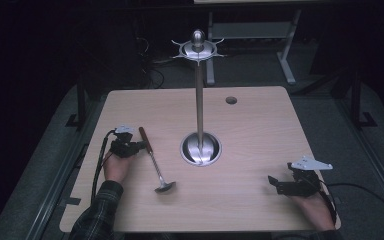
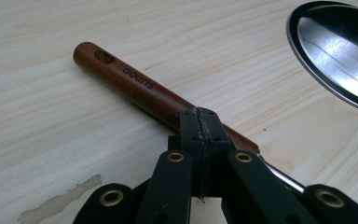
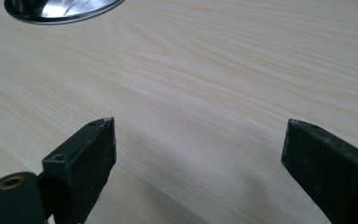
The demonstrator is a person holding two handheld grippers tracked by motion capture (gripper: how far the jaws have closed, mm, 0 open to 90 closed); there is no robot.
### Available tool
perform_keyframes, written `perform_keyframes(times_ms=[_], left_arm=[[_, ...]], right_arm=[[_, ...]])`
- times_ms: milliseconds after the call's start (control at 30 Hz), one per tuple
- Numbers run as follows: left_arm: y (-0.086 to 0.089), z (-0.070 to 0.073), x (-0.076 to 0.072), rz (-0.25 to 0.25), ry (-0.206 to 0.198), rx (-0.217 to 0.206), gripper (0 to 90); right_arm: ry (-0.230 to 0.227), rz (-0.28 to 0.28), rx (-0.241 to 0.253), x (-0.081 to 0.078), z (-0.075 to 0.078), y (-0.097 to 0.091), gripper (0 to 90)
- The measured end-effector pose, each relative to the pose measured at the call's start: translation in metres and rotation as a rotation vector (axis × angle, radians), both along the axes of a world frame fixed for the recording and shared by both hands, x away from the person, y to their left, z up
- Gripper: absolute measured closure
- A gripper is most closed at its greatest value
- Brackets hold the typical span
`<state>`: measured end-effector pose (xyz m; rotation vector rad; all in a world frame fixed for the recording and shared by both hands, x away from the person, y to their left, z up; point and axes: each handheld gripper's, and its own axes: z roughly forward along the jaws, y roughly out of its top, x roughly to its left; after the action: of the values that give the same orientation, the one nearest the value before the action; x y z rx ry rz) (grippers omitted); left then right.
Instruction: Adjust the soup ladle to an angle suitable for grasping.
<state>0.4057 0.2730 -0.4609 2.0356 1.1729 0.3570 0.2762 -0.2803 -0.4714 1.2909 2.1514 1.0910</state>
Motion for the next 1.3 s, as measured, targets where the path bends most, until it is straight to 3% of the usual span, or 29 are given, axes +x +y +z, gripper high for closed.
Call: perform_keyframes(times_ms=[200,400,433,667,867,1000,1100,1300], left_arm=[[-0.006,0.000,0.000,-0.012,-0.006,-0.022,90.0],[-0.011,0.002,0.001,-0.035,-0.003,-0.009,90.0],[-0.020,0.004,0.003,-0.042,0.000,-0.014,90.0],[-0.030,0.003,0.007,-0.088,0.006,0.000,90.0],[-0.043,0.005,0.009,-0.099,0.000,-0.007,90.0],[-0.054,0.007,0.012,-0.133,0.002,0.012,90.0],[-0.063,0.006,0.013,-0.141,0.002,-0.010,90.0],[-0.072,0.003,0.014,-0.177,0.003,0.005,90.0]], right_arm=[[0.001,-0.001,0.000,0.000,0.000,0.000,9.6],[0.000,-0.002,-0.001,0.000,0.001,0.000,9.6],[-0.002,-0.001,0.000,0.000,0.001,0.000,9.6],[-0.003,0.005,0.000,0.000,0.000,0.000,9.6],[-0.004,0.011,0.000,0.000,0.000,0.001,9.6],[-0.005,0.012,-0.001,0.000,0.000,0.001,9.6],[-0.006,0.009,0.005,0.000,0.000,0.001,9.6],[-0.005,0.007,0.009,0.000,0.000,0.001,9.6]])
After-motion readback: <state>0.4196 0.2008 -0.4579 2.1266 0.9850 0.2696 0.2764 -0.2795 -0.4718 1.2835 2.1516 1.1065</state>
